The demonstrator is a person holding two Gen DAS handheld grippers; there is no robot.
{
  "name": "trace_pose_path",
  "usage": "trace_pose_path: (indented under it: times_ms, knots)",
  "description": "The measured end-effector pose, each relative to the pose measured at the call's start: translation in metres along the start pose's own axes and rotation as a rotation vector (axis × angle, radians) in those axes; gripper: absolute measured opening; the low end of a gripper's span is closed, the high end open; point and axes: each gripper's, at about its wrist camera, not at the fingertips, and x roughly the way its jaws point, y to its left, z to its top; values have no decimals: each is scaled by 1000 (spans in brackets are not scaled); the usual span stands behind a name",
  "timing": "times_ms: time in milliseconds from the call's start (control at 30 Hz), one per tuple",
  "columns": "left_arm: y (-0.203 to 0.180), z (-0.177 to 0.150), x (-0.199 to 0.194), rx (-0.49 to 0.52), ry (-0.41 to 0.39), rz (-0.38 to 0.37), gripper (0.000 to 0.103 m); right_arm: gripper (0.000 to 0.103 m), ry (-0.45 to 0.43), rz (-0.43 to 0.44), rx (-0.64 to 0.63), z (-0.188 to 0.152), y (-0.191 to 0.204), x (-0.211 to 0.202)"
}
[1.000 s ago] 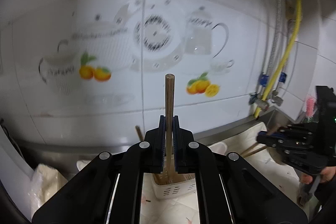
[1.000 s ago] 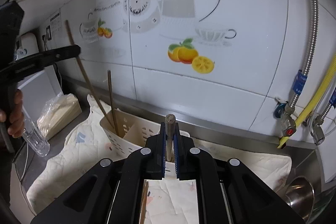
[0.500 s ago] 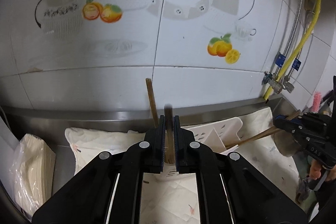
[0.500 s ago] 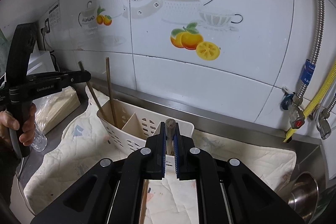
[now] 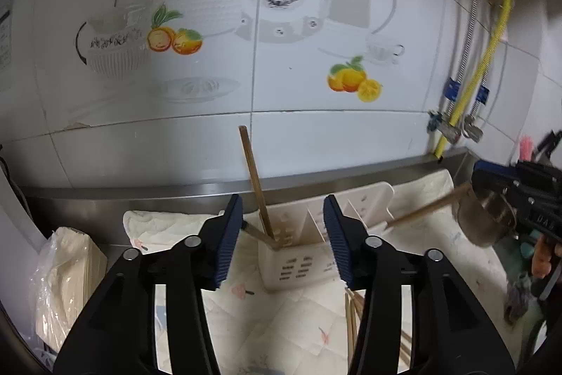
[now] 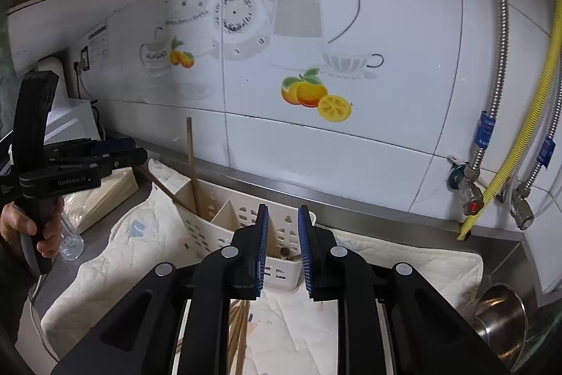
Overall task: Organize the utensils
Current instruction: 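Open the right tool into the holder while the left tool releases its chopstick, then move both open tools back down to the remaining chopsticks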
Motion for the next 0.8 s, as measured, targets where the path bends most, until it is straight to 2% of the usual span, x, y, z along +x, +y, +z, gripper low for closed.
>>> trace_pose_path:
  times_ms: [133,367,467,567,800]
  knots:
    - [-4,-14,-11,-10,4,-19,61,23,-23,-3,-10,-14,7,-16]
    - [-12,-51,-29,-37,29,-49,67,32,-23,2,-17,-52,20,-34]
    - [-18,-68,-36,-43,42,-62,70,35,0,31,13,-73,23,-35]
    - [-25,-87,-44,-41,45,-67,74,35,28,20,13,-97,28,-34]
    - [-42,-131,-55,2,62,-30,75,35,102,32,29,-148,38,-30]
